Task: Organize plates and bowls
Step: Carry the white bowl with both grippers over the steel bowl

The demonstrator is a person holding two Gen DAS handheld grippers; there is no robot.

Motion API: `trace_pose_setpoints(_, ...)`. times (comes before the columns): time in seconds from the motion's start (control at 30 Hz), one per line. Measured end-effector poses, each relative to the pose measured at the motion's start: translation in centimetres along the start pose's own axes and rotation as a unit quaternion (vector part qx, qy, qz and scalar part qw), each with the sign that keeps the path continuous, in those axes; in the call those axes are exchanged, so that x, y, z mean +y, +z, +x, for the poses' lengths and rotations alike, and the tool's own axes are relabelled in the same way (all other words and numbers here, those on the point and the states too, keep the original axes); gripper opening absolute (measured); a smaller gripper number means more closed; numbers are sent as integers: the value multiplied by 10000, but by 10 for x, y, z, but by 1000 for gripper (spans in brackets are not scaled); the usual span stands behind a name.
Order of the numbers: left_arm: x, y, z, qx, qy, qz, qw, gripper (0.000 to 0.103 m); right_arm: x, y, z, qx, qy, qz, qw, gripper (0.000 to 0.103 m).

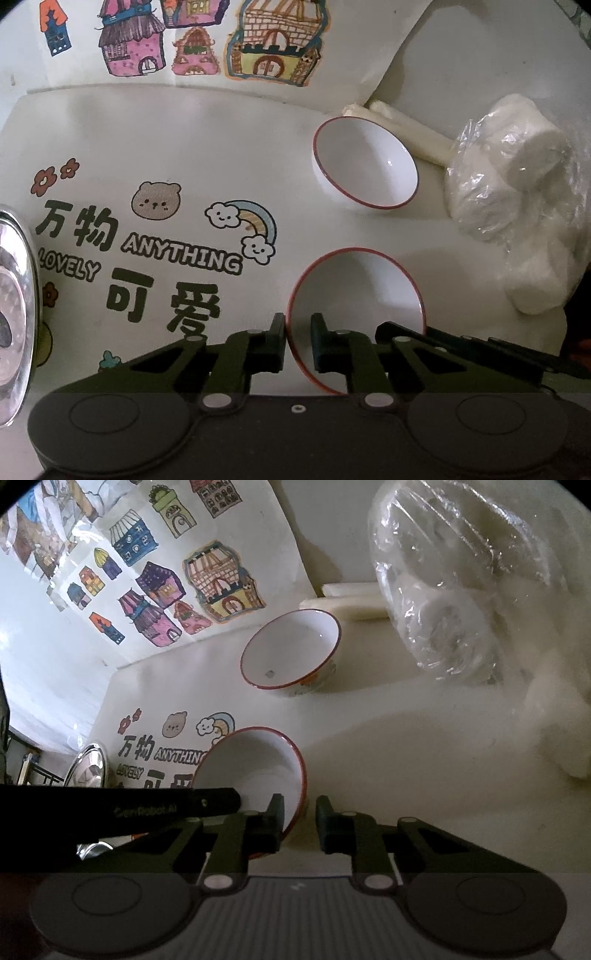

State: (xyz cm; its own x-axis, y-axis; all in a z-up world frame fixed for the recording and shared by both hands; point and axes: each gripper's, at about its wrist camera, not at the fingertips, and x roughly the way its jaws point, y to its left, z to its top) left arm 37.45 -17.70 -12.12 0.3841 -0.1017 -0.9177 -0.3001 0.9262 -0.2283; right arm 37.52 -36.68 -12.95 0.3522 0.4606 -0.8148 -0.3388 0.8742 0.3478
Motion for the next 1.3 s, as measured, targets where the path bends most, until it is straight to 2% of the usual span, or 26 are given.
trace_pose_setpoints(0.23, 2, -2, -8, -53, -82, -20, 10000, 10, 5, -2, -2, 12, -112, -80, 9999, 14)
trace_pose_setpoints(0.7, 12, -13, -57, -417, -405, 36, 9983, 10, 34, -13, -44, -372, -191, -103, 9991, 14)
trace_pose_setpoints(1.0, 55, -30, -101, -538, -528, -86, 9971, 9, 81, -29, -60, -470, -23, -233, 9986, 14)
trace_pose_setpoints(1.3, 95, -52, -119, -457, -534, -233, 9973, 9, 117, -56, -58, -298, 110, -302, 9990, 14)
